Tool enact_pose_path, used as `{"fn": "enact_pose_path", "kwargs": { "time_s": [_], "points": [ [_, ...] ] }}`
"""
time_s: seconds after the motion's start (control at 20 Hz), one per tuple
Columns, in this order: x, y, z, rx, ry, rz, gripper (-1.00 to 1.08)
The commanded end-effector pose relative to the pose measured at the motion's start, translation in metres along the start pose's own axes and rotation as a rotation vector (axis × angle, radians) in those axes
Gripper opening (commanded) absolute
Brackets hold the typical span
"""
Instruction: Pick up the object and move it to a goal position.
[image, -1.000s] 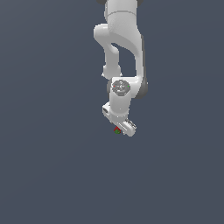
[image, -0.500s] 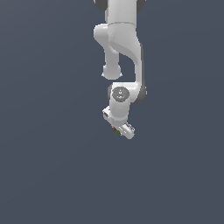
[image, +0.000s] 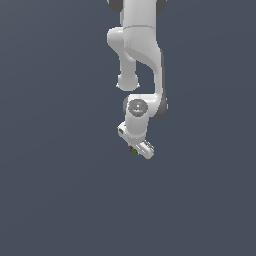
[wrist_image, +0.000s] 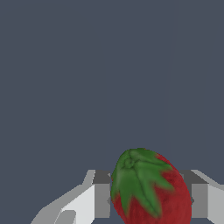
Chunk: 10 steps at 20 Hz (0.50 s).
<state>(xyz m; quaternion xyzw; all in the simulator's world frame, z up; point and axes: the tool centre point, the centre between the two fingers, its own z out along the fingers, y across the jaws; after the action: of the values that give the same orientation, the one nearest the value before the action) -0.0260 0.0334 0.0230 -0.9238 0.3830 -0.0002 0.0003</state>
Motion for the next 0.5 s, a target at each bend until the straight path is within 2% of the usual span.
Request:
{"fn": "enact_pose_path", "kwargs": {
  "time_s": [0.0, 0.45],
  "points": [
    [0.0, 0.0, 0.0, 0.0, 0.0, 0.0, -1.0],
    [-0.005, 0.002, -0.024, 0.0, 0.0, 0.0, -1.0]
  ]
}}
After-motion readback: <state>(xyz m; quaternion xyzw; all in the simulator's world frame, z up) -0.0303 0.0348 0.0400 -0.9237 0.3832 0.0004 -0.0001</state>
